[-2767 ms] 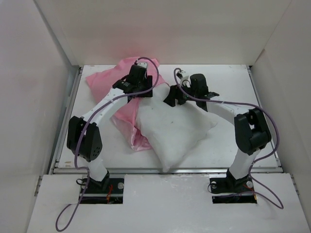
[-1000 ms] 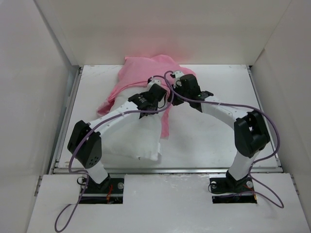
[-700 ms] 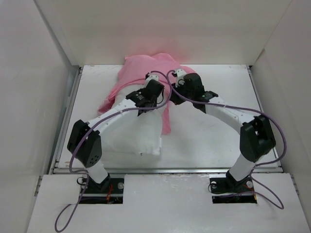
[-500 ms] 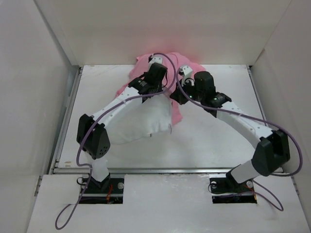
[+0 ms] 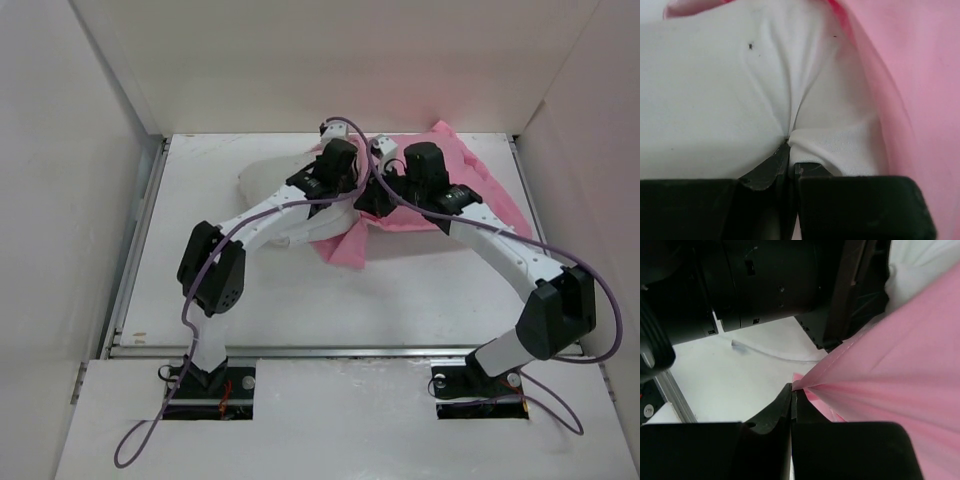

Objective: Put the pillow into the pillowcase

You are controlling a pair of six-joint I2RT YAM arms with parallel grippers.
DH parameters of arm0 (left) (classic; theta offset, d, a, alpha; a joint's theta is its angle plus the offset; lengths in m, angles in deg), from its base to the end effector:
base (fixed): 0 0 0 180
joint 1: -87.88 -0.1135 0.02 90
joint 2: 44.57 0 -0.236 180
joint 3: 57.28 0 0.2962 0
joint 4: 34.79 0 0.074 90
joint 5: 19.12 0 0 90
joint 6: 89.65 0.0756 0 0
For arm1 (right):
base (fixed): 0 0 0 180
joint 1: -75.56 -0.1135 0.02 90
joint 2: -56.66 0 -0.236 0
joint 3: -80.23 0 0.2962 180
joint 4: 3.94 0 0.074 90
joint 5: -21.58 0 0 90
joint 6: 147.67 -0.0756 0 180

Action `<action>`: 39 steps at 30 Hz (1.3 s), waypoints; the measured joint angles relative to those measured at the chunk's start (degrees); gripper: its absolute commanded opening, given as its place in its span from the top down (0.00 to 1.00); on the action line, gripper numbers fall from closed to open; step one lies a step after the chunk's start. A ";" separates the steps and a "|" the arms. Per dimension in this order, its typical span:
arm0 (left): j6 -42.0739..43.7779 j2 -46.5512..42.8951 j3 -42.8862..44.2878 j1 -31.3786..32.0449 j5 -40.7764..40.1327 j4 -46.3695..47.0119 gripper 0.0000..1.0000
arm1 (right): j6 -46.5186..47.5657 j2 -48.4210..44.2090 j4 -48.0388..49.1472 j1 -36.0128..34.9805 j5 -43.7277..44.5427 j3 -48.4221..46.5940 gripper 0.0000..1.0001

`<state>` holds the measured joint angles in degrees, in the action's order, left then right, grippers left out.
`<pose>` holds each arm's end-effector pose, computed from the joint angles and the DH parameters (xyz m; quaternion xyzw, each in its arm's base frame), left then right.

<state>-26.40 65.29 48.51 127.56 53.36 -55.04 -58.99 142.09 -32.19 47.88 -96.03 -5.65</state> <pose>0.4215 -0.3201 0.2543 0.0114 0.8344 -0.1865 0.5185 0.3575 0.2271 0.2853 -0.3096 0.7815 0.3234 0.4345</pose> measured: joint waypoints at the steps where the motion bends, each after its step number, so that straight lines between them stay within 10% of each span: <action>1: -0.50 0.76 -0.02 0.20 0.44 1.05 1.00 | -0.02 0.52 -0.59 0.20 -0.04 0.00 0.93; 2: -0.90 1.36 -0.02 0.42 0.94 1.95 1.00 | -0.09 0.90 -1.33 0.33 0.00 0.00 0.91; 4: -1.66 2.23 -0.24 0.79 2.14 3.30 0.50 | -0.31 1.18 -2.56 0.63 0.37 0.02 0.74; 7: -2.14 1.36 -3.17 1.44 4.13 5.22 0.21 | -0.52 1.05 -3.52 0.61 1.25 0.04 0.58; 11: -0.83 -5.05 -10.62 2.34 4.42 6.16 0.08 | -1.27 -1.29 -6.64 0.17 2.12 0.13 0.47; 23: 3.74 -27.74 -13.51 0.59 -0.92 -2.47 0.00 | -8.68 -10.91 -10.34 0.46 30.14 -4.55 0.33; 34: 11.52 -4.94 -4.13 -6.34 9.66 -4.13 0.00 | -10.21 8.48 -11.80 -0.42 41.64 -17.11 0.33; 39: 13.53 -1.49 -3.58 -6.36 12.90 -4.00 0.29 | -10.36 14.71 -11.89 -1.64 45.48 -21.81 0.37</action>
<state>-12.87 63.81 44.93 121.20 66.26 -59.04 -69.35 156.80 -44.08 46.24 -50.55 -27.47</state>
